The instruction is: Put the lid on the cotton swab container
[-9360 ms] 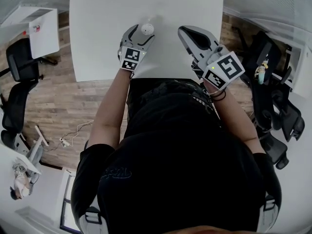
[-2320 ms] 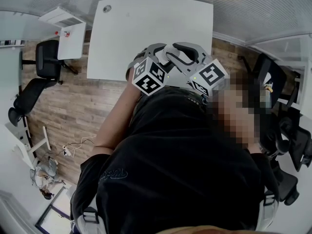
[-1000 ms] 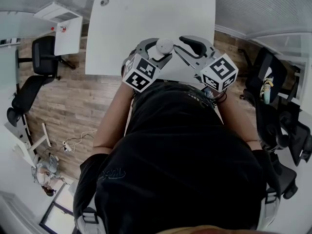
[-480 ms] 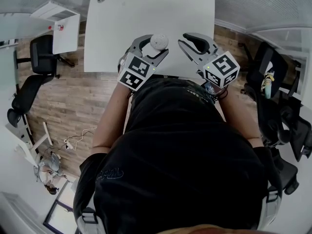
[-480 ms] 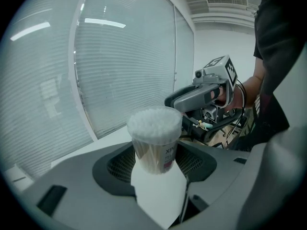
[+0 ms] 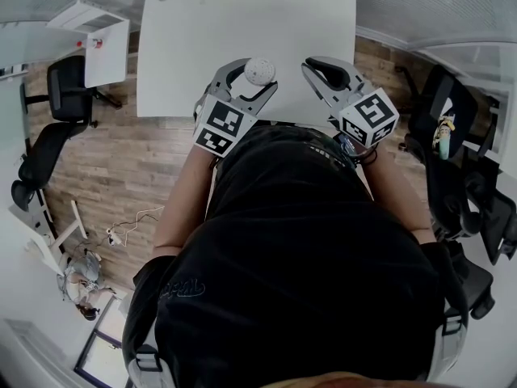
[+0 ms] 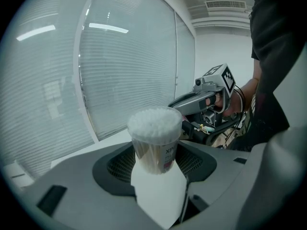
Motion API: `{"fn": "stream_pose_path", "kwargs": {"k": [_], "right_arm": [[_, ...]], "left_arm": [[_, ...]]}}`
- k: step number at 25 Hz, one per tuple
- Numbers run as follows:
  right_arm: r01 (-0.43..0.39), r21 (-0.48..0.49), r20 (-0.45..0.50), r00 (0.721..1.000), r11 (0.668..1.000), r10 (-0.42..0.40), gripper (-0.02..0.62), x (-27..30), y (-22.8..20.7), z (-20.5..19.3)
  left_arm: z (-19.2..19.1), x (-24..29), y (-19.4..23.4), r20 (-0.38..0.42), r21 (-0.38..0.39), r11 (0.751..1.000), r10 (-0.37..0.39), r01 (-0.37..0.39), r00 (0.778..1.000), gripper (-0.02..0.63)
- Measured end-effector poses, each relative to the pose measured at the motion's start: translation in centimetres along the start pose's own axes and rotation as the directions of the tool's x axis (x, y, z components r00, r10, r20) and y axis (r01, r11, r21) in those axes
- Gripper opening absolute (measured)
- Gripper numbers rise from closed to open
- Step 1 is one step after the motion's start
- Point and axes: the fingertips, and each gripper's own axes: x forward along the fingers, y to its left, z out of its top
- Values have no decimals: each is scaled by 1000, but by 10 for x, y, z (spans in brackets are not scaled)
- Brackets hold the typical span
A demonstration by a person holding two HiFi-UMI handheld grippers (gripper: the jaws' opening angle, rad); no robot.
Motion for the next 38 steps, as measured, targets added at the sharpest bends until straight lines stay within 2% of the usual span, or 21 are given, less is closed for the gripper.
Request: {"fn": "stream_pose_path", "kwargs": {"k": [17, 38], "right_arm": [[27, -15, -15, 1000, 1000, -27, 31, -3, 0, -19], [37, -24, -11, 999, 999, -37, 28, -6, -4, -16]], "left_arm": [[-10, -2, -10, 9, 6, 1000, -12, 12, 1000, 268], [-9, 2, -10, 6, 6, 1000, -14, 14, 1000, 268]]}}
